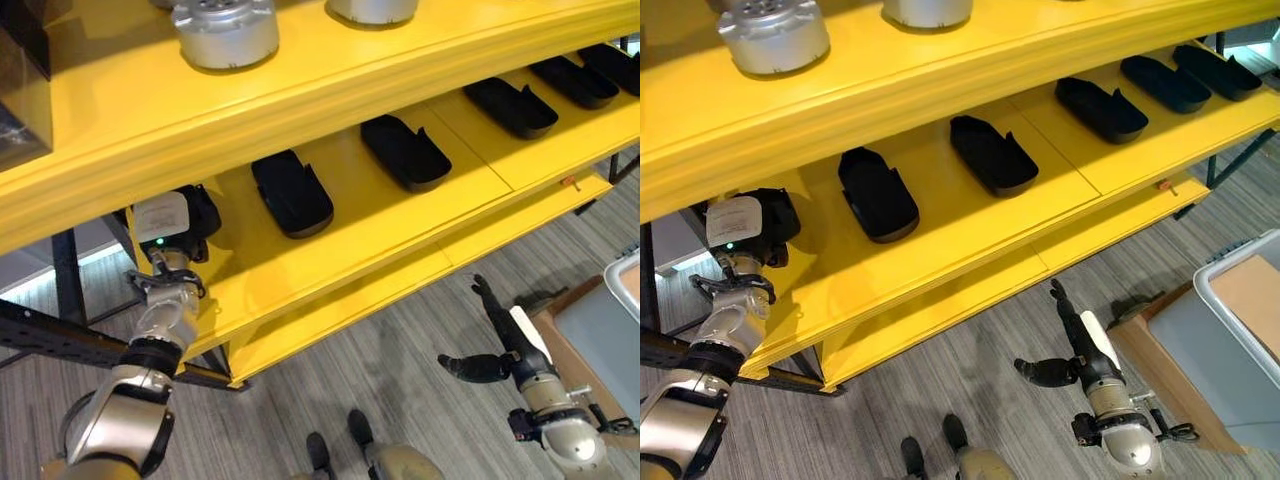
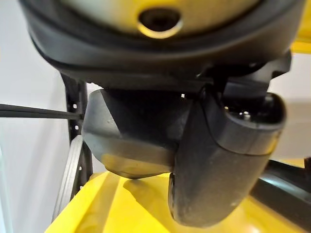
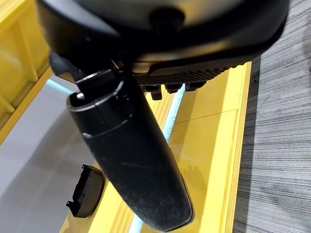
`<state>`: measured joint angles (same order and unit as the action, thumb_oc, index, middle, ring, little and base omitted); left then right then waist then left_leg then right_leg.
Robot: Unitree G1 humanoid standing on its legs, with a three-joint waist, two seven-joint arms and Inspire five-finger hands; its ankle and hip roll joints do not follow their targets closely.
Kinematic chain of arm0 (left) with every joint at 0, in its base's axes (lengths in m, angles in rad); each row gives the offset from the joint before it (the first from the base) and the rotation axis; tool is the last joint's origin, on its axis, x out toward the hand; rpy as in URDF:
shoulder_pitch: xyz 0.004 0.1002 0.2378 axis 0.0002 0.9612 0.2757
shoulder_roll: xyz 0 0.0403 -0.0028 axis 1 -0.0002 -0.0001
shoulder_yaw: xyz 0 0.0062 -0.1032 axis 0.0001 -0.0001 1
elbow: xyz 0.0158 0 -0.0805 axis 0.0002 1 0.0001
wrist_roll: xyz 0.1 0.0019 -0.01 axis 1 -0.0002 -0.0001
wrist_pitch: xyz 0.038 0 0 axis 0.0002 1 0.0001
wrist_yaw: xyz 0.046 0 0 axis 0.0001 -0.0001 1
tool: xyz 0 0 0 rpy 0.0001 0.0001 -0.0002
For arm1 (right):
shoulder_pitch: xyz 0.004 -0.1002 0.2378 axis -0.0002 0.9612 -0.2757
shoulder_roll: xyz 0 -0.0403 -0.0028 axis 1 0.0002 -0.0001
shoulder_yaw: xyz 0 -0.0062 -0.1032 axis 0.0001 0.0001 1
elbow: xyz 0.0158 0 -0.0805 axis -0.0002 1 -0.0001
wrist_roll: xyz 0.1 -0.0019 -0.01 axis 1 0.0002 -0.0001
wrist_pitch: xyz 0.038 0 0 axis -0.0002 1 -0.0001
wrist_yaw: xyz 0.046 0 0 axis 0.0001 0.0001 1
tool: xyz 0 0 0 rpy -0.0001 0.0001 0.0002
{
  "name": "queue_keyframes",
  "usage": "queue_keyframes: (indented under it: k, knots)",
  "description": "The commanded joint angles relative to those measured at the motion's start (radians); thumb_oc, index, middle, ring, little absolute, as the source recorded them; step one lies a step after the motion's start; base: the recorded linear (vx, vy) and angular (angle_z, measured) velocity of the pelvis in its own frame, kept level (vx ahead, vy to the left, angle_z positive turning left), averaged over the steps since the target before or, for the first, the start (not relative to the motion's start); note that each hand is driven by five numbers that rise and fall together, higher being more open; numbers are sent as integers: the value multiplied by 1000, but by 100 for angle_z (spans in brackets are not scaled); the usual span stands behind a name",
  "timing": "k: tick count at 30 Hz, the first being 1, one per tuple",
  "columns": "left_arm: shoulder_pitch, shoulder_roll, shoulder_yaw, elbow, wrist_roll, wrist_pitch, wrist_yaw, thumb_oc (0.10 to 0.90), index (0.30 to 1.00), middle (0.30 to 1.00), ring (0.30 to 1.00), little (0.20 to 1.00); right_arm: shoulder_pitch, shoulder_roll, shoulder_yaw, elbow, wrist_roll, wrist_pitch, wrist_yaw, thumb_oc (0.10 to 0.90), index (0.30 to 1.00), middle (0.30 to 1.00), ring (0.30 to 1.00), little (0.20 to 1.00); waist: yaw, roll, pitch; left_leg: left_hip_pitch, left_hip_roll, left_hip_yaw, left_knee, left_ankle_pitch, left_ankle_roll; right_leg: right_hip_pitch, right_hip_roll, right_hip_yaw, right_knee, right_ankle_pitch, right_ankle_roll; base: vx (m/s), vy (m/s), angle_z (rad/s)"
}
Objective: Move parts from the plastic box to the shelf.
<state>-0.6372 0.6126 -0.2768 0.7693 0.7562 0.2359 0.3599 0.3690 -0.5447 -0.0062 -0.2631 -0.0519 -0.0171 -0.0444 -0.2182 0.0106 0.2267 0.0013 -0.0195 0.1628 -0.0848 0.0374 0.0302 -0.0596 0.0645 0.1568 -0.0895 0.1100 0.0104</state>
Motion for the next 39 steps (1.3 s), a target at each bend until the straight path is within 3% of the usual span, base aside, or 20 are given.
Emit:
queue_keyframes:
  k: [1, 11, 18, 39]
  knots:
    - [91, -61, -42, 255, -112, -21, -227, 900, 1000, 1000, 1000, 1000, -60, -11, -76, -137, 39, -106, -39, 900, 1000, 1000, 1000, 1000, 0, -65, 9, 26, 19, -20, 16, -47, -29, -4, -61, -39, 58, -70, 77, 0, 0, 0]
    - [105, -57, -56, 282, -109, -45, -354, 900, 1000, 1000, 1000, 1000, -72, -2, -88, -127, 42, -89, -16, 900, 1000, 1000, 1000, 1000, 3, -59, 2, 37, 16, -23, 14, -51, -27, 6, -65, -42, 56, -72, 76, 1, 1, 0]
    - [132, -6, -55, 249, -101, -51, -443, 900, 1000, 1000, 1000, 1000, -80, 6, -93, -119, 38, -78, 17, 900, 1000, 1000, 1000, 1000, 8, -48, -8, 49, 12, -26, 12, -55, -25, 16, -69, -46, 56, -74, 76, 0, 0, 0]
    - [163, 51, -105, 213, -54, -114, -464, 900, 1000, 1000, 1000, 1000, -70, 7, -102, -98, 30, -84, 41, 900, 1000, 1000, 1000, 1000, 14, -43, -36, 68, 8, -36, 4, -56, -24, 38, -76, -60, 49, -78, 78, 0, 1, 1]
